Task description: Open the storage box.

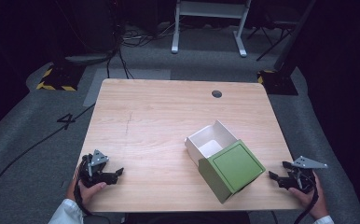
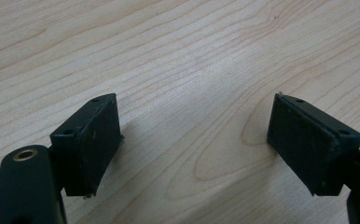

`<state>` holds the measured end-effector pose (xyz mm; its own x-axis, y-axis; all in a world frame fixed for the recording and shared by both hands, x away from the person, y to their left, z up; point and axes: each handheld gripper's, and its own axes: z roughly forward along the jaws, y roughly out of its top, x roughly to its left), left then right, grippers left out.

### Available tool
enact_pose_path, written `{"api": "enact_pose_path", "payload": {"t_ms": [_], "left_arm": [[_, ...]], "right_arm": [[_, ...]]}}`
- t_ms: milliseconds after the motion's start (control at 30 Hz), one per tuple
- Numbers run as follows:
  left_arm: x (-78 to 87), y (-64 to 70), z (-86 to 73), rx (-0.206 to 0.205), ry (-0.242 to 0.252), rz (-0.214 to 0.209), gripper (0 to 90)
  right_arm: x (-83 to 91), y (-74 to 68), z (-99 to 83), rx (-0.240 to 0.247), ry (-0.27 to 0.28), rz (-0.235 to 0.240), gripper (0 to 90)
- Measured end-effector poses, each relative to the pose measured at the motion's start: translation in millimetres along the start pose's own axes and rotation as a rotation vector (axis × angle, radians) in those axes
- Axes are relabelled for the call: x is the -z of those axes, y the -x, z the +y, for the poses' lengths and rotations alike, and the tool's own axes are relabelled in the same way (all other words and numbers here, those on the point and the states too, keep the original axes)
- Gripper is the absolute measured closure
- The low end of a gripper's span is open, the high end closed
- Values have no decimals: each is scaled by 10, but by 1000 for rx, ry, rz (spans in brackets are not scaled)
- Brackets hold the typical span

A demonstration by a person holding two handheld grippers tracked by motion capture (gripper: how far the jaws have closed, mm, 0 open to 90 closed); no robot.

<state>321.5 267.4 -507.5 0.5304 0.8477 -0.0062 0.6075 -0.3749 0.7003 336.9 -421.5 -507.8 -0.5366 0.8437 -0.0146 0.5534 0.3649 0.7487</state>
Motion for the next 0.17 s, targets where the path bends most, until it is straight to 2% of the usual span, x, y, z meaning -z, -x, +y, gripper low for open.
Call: {"api": "enact_pose_path", "payload": {"t_ms": [167], "left_arm": [[-2,0,2,2,-2,-2,172]], "right_arm": [[0,-1,0,0,0,0,176]]}}
